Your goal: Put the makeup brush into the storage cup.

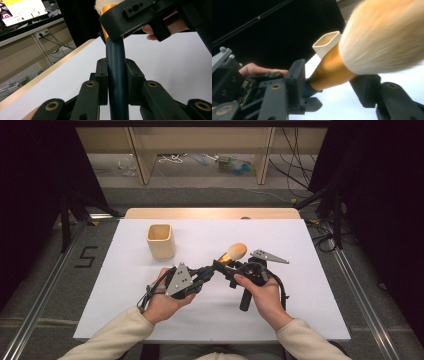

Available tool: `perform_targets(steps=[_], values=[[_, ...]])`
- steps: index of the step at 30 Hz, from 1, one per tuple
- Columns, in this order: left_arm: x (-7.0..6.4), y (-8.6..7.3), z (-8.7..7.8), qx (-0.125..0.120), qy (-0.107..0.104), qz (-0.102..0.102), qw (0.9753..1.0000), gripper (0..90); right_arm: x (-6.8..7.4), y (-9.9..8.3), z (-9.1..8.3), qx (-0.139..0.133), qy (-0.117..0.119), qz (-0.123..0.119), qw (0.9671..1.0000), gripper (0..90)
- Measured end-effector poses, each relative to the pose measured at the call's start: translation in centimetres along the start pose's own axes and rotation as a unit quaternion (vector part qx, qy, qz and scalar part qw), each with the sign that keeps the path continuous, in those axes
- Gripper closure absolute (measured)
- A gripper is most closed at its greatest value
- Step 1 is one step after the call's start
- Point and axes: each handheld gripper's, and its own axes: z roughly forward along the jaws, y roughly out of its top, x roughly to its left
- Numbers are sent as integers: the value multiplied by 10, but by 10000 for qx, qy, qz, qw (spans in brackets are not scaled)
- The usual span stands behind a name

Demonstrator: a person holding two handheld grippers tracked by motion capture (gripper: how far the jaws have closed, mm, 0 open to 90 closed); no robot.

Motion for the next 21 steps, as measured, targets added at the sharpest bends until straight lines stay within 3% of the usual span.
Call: perform_targets(steps=[4,9,10,13,15,17,19,21], values=[[0,-1,2,73,-45,-35,10000,750,-1,0,-1,-56,-18,91,9999,556],[-1,-4,6,247,-191,-148,9994,739,-1,0,-1,-43,-13,-70,10000,611],[0,-4,7,296,-285,-171,9990,714,0,0,-1,-50,-14,-131,9999,646],[2,-4,7,403,-407,-337,9978,515,3,2,-2,159,-153,-654,9976,661],[4,-3,4,445,-451,-401,9972,404,4,3,-3,297,-328,-1126,9927,662],[5,-2,2,449,-493,-504,9965,331,6,5,-4,466,-397,-1436,9877,662],[5,-2,0,453,-534,-573,9959,298,8,7,-4,570,-537,-1984,9770,662],[3,-3,-1,461,-581,-575,9956,298,9,8,-5,673,-618,-2222,9707,662]])
